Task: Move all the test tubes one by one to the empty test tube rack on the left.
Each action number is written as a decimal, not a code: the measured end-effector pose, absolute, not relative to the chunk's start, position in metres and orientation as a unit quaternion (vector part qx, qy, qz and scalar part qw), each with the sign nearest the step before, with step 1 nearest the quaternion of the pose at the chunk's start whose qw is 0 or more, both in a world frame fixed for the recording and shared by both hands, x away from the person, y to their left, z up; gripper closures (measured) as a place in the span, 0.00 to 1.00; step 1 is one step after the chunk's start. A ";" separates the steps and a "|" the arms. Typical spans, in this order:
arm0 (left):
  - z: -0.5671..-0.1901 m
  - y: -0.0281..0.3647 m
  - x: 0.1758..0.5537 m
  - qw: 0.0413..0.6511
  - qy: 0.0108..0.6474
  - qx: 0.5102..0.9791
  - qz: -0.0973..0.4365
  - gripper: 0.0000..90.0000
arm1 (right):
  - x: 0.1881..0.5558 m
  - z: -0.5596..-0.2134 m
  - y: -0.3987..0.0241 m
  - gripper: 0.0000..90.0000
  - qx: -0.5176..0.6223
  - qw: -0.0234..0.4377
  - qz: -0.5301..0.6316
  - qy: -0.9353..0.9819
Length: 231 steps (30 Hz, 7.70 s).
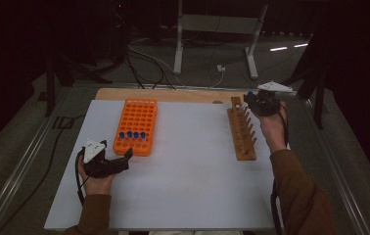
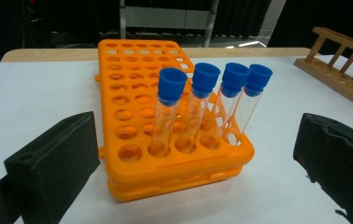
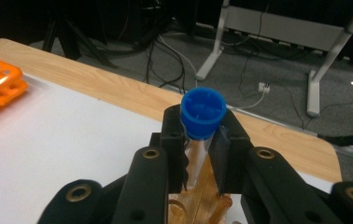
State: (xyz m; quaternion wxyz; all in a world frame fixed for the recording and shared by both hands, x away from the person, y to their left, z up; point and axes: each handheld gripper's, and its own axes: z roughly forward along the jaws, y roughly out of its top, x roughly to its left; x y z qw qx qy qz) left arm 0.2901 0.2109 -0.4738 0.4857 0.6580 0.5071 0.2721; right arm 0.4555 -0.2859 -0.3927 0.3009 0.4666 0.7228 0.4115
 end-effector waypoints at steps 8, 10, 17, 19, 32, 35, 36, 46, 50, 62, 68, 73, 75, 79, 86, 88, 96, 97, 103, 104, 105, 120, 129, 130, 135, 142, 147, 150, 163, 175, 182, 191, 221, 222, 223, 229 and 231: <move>-0.472 0.207 0.291 0.484 0.500 0.664 0.274 0.01 | 0.442 -0.383 -0.283 0.86 0.444 0.292 0.430 0.730; -0.472 0.205 0.291 0.484 0.499 0.665 0.274 0.01 | 0.439 -0.382 -0.281 0.86 0.436 0.288 0.432 0.735; -0.470 0.202 0.291 0.481 0.495 0.667 0.281 0.01 | 0.427 -0.380 -0.272 0.86 0.418 0.269 0.440 0.748; -0.469 0.200 0.291 0.480 0.490 0.670 0.284 0.01 | 0.424 -0.381 -0.268 0.86 0.413 0.261 0.443 0.752; -0.448 0.173 0.288 0.479 0.456 0.689 0.296 0.02 | 0.402 -0.380 -0.239 0.86 0.379 0.225 0.457 0.772; -0.445 0.162 0.290 0.478 0.445 0.697 0.295 0.02 | 0.396 -0.380 -0.232 0.86 0.370 0.218 0.456 0.779; -0.444 0.158 0.290 0.477 0.441 0.700 0.296 0.02 | 0.394 -0.380 -0.230 0.86 0.367 0.215 0.457 0.781; -0.436 0.122 0.299 0.474 0.403 0.727 0.290 0.03 | 0.378 -0.383 -0.204 0.86 0.341 0.179 0.465 0.797; -0.436 0.109 0.302 0.473 0.392 0.736 0.284 0.04 | 0.374 -0.387 -0.190 0.86 0.334 0.159 0.467 0.803; -0.441 0.074 0.306 0.480 0.366 0.753 0.263 0.06 | 0.361 -0.401 -0.158 0.85 0.314 0.110 0.473 0.815; -0.444 0.063 0.307 0.485 0.361 0.755 0.256 0.09 | 0.355 -0.402 -0.145 0.85 0.301 0.099 0.475 0.821; -0.446 0.056 0.307 0.487 0.357 0.758 0.249 0.19 | 0.351 -0.403 -0.137 0.85 0.292 0.094 0.477 0.824; -0.446 0.055 0.307 0.486 0.357 0.758 0.249 0.24 | 0.350 -0.403 -0.135 0.85 0.289 0.090 0.480 0.823; -0.446 0.055 0.307 0.495 0.349 0.759 0.239 0.48 | 0.347 -0.402 -0.132 0.85 0.284 0.086 0.483 0.824; -0.447 0.054 0.306 0.504 0.335 0.762 0.230 0.71 | 0.346 -0.401 -0.130 0.85 0.282 0.082 0.484 0.824; -0.446 0.055 0.306 0.506 0.331 0.764 0.226 0.76 | 0.346 -0.402 -0.130 0.85 0.281 0.081 0.483 0.825; -0.447 0.056 0.306 0.507 0.325 0.767 0.220 0.86 | 0.347 -0.403 -0.130 0.85 0.284 0.079 0.482 0.825; -0.447 0.055 0.306 0.507 0.325 0.767 0.220 0.86 | 0.347 -0.403 -0.130 0.85 0.285 0.078 0.482 0.825; -0.447 0.058 0.307 0.514 0.332 0.762 0.213 0.87 | 0.349 -0.402 -0.134 0.70 0.296 0.064 0.502 0.810; -0.446 0.059 0.308 0.513 0.334 0.761 0.214 0.87 | 0.350 -0.401 -0.136 0.65 0.299 0.059 0.510 0.805; -0.446 0.060 0.308 0.512 0.337 0.761 0.213 0.87 | 0.351 -0.400 -0.138 0.60 0.303 0.056 0.516 0.799; -0.445 0.079 0.309 0.506 0.359 0.754 0.215 0.87 | 0.353 -0.401 -0.156 0.05 0.329 0.126 0.499 0.792; -0.439 0.097 0.306 0.513 0.367 0.744 0.219 0.87 | 0.354 -0.406 -0.166 0.00 0.338 0.137 0.492 0.790; -0.438 0.099 0.306 0.514 0.370 0.742 0.219 0.87 | 0.354 -0.407 -0.168 0.00 0.340 0.139 0.491 0.790; -0.437 0.108 0.305 0.521 0.374 0.736 0.216 0.87 | 0.355 -0.409 -0.176 0.00 0.354 0.162 0.482 0.785; -0.434 0.122 0.303 0.526 0.381 0.729 0.215 0.87 | 0.355 -0.410 -0.188 0.00 0.366 0.171 0.483 0.777; -0.431 0.133 0.300 0.527 0.385 0.725 0.221 0.87 | 0.354 -0.410 -0.197 0.00 0.374 0.173 0.485 0.772; -0.429 0.142 0.297 0.530 0.389 0.720 0.222 0.87 | 0.354 -0.410 -0.203 0.00 0.380 0.173 0.488 0.766; -0.423 0.186 0.287 0.536 0.419 0.693 0.239 0.87 | 0.354 -0.408 -0.216 0.00 0.389 0.176 0.491 0.759; -0.431 0.216 0.286 0.514 0.453 0.676 0.269 0.87 | 0.354 -0.408 -0.223 0.00 0.394 0.181 0.494 0.753; -0.440 0.223 0.290 0.502 0.466 0.667 0.295 0.87 | 0.353 -0.409 -0.226 0.00 0.395 0.181 0.496 0.752; -0.452 0.229 0.309 0.484 0.486 0.657 0.313 0.87 | 0.352 -0.409 -0.226 0.00 0.394 0.180 0.500 0.750; -0.502 0.229 0.331 0.409 0.514 0.699 0.281 0.87 | 0.345 -0.419 -0.226 0.00 0.378 0.187 0.488 0.764; -0.501 0.229 0.331 0.409 0.515 0.699 0.280 0.87 | 0.344 -0.421 -0.226 0.00 0.377 0.189 0.487 0.765; -0.501 0.229 0.331 0.409 0.516 0.699 0.277 0.87 | 0.343 -0.422 -0.226 0.00 0.377 0.191 0.486 0.765; -0.500 0.233 0.329 0.414 0.529 0.692 0.265 0.70 | 0.338 -0.428 -0.232 0.00 0.381 0.197 0.486 0.761; -0.500 0.236 0.327 0.419 0.530 0.692 0.256 0.66 | 0.336 -0.429 -0.236 0.00 0.382 0.200 0.489 0.758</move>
